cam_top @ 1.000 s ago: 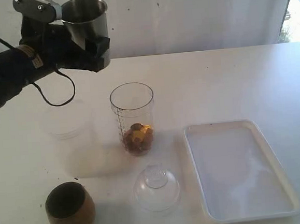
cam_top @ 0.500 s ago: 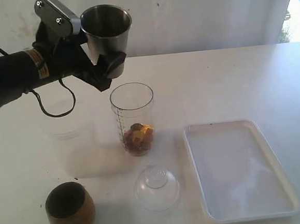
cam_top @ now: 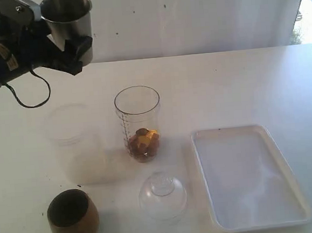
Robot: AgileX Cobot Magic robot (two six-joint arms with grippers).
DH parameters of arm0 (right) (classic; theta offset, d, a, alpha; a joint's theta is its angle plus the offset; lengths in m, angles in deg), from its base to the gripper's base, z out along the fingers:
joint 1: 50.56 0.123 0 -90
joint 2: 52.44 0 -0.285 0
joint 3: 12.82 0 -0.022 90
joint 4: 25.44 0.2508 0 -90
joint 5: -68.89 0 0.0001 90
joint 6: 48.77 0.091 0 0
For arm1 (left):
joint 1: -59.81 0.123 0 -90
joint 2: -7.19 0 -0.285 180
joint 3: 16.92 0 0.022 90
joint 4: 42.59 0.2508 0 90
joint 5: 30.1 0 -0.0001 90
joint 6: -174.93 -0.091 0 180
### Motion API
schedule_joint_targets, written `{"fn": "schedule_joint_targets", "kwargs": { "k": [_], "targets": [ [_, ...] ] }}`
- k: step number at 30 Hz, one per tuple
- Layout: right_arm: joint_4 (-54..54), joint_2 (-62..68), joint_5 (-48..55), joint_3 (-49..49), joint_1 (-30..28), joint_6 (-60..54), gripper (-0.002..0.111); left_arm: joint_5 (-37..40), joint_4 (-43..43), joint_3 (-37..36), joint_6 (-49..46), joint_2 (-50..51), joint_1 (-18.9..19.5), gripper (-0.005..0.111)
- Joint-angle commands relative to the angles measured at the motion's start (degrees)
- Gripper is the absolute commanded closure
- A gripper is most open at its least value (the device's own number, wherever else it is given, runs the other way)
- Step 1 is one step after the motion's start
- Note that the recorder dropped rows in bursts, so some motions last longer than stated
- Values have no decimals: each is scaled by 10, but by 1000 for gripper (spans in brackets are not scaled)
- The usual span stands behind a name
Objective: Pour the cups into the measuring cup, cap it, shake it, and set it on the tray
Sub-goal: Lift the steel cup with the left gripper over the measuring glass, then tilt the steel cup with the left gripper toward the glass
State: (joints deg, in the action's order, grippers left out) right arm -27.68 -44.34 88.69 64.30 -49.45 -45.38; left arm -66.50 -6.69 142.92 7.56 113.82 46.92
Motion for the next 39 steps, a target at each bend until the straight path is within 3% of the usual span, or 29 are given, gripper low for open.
{"fn": "schedule_joint_targets", "kwargs": {
  "k": [1, 13, 26, 39],
  "targets": [
    [-3, -3, -2, 1, 0, 0, 108, -109, 48, 11, -20, 30, 13, 107],
    [-3, -3, -2, 1, 0, 0, 108, -132, 97, 58, -22, 112, 13, 107],
    [-3, -3, -2, 1, 0, 0, 108, -193, 160, 66, -18, 117, 13, 107],
    [-3, -3, -2, 1, 0, 0, 108, -197, 217, 66, -24, 117, 7, 107]
  ]
}}
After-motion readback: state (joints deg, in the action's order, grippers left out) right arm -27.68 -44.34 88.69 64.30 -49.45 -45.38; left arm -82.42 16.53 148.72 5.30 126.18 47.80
